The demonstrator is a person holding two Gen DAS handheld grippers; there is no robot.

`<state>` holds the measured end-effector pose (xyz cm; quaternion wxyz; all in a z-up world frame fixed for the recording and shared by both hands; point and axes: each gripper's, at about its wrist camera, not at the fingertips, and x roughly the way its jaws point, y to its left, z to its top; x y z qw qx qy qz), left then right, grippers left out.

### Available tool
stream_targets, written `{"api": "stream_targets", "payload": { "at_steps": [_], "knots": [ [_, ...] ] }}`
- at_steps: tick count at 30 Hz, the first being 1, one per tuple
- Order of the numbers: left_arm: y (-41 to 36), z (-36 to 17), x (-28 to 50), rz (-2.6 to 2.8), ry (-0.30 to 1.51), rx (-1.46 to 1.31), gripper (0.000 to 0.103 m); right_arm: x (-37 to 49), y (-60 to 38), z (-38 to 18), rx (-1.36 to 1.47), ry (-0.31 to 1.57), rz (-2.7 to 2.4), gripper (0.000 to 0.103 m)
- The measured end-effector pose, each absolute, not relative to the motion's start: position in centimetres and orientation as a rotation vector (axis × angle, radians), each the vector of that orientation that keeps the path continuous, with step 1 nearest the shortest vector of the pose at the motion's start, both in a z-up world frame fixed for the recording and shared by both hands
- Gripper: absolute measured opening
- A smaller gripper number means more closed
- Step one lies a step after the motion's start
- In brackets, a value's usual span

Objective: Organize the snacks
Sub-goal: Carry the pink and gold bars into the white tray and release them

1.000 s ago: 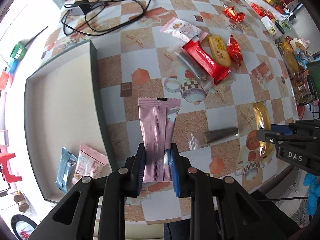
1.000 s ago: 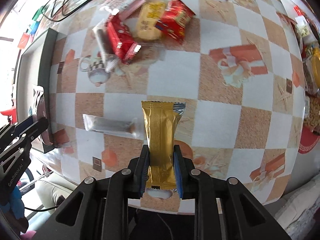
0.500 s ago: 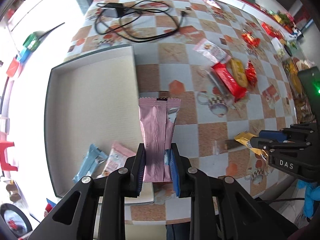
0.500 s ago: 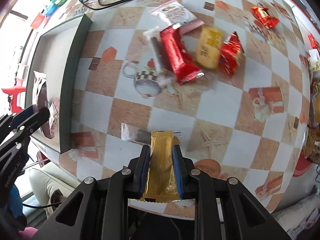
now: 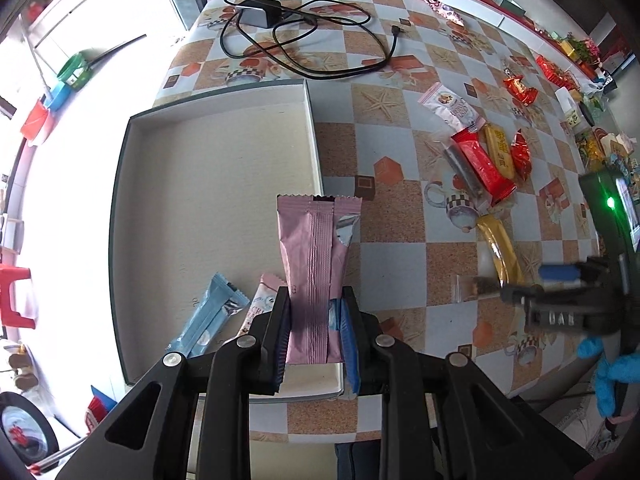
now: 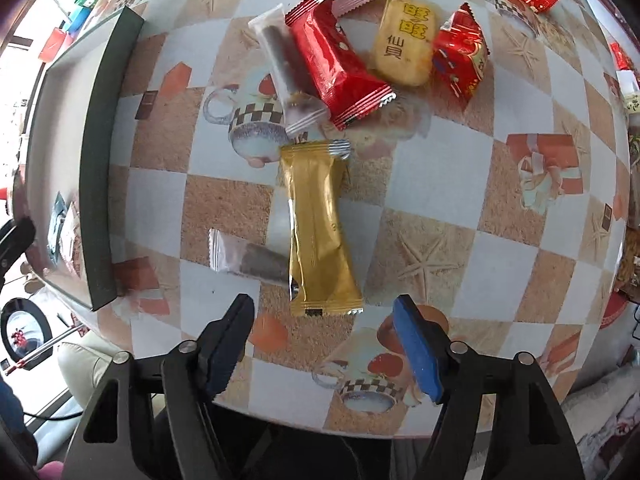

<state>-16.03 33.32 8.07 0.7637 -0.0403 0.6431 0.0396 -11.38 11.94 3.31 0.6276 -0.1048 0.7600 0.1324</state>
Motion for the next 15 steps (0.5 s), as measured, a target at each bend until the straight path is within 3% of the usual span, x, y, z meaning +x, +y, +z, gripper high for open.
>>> {"api": "stream_targets", "payload": {
  "at_steps": [5,10,12,15],
  "knots": [
    [34.0,8.3,-16.5,0.107,1.399,-0.09,0.026,-9.8,12.6,3.6,-0.229,1.657,0.248,0.074],
    [35.2,8.6,-17.0,0.139,1.401,-0.095,0.026,-7.9,13.4,1.2,-0.265,1.687,0.237,0.07],
    [35.9,8.6,-17.3,0.157,1.401,-0.102,0.026,-7.6,13.7,0.2,-0.262,1.719,0.245,0.043],
    [37.2,8.3,-17.6,0.185,1.405,-0.126,0.026,-7.9,14.3,-0.4,-0.291,1.729,0.244,0.025]
  ]
}}
